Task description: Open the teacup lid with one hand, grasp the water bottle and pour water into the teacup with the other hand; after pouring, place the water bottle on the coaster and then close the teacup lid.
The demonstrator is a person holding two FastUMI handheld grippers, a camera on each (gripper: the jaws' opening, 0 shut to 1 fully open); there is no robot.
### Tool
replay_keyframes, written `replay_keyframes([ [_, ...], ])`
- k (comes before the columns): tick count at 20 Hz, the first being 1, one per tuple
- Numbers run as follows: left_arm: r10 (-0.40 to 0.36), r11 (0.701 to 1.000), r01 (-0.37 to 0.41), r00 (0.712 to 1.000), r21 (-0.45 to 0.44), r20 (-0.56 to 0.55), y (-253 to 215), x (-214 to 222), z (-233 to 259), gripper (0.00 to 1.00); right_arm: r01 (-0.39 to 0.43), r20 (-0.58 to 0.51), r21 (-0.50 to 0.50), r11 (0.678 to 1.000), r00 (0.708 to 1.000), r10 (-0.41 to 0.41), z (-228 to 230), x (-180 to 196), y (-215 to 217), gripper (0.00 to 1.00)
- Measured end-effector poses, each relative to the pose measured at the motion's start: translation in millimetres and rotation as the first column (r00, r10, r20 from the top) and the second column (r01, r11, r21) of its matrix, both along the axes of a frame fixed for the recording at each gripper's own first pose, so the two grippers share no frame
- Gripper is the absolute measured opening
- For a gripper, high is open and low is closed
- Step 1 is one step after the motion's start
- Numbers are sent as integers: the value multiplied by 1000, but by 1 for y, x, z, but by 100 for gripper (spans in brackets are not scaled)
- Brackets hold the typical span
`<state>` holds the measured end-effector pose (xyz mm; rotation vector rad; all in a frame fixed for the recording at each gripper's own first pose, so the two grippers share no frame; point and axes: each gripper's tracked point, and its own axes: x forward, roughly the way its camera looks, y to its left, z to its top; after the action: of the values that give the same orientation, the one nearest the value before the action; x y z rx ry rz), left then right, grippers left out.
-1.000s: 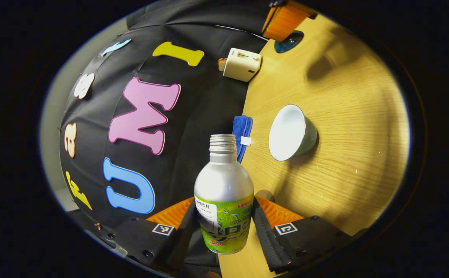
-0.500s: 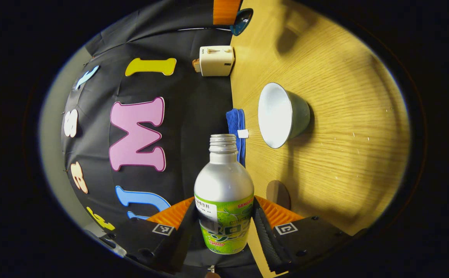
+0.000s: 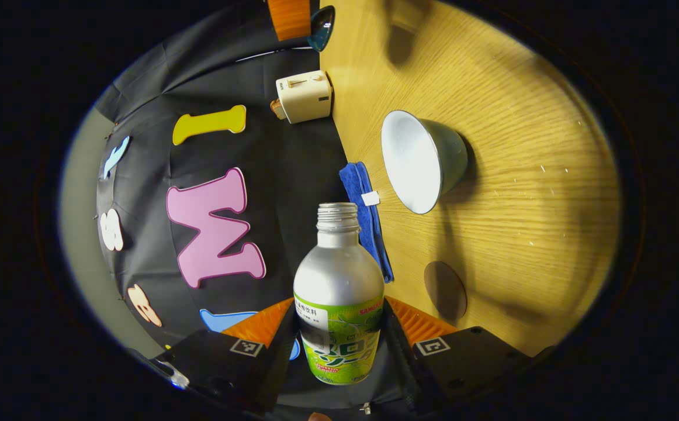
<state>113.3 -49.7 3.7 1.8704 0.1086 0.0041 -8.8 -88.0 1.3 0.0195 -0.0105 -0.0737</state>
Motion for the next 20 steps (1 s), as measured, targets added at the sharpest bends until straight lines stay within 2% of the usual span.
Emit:
replay_keyframes([
  [13, -19, 990, 17, 1000, 142, 13, 3, 3, 7, 80, -1, 1, 1, 1000, 1000, 1, 0, 0, 0, 28],
  [20, -44, 967, 34, 998, 254, 34, 4, 4, 10, 79, -4, -3, 1, 1000, 1000, 4, -1, 2, 0, 27],
])
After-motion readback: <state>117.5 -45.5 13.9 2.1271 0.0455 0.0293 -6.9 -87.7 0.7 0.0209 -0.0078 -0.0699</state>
